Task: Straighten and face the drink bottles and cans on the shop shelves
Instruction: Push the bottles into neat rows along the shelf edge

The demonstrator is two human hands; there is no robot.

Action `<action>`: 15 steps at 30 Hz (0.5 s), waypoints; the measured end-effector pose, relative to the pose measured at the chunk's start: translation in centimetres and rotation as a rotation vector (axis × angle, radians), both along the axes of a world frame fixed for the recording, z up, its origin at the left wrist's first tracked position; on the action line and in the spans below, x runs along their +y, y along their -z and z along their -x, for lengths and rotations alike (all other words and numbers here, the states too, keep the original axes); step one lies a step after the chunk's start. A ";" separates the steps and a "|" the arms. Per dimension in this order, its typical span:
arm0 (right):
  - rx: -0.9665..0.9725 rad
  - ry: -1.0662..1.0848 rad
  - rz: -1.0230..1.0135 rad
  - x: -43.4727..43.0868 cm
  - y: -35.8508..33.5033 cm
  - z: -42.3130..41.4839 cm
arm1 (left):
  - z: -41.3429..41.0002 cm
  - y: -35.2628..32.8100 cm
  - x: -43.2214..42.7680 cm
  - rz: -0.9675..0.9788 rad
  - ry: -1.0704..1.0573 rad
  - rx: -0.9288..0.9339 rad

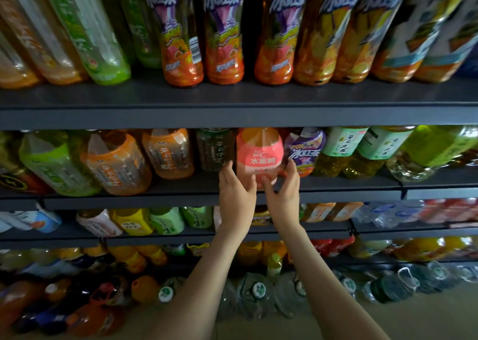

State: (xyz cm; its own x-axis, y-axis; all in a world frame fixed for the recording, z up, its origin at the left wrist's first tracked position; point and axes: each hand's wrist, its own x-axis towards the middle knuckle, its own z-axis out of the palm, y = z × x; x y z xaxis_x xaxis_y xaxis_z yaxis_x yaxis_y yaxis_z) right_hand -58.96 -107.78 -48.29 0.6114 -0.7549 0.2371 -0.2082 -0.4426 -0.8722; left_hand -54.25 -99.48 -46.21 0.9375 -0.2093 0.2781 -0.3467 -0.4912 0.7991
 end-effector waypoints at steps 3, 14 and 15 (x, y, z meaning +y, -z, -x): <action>0.086 -0.006 0.110 -3.0 0.3 2.2 | 1.1 -0.4 -1.8 0.041 -0.031 0.078; 0.263 -0.140 0.148 -6.9 0.6 3.7 | 3.7 -0.2 -4.4 0.004 -0.158 -0.047; 0.261 -0.137 0.146 -6.9 0.3 4.0 | 4.3 -0.1 -4.5 -0.016 -0.145 -0.098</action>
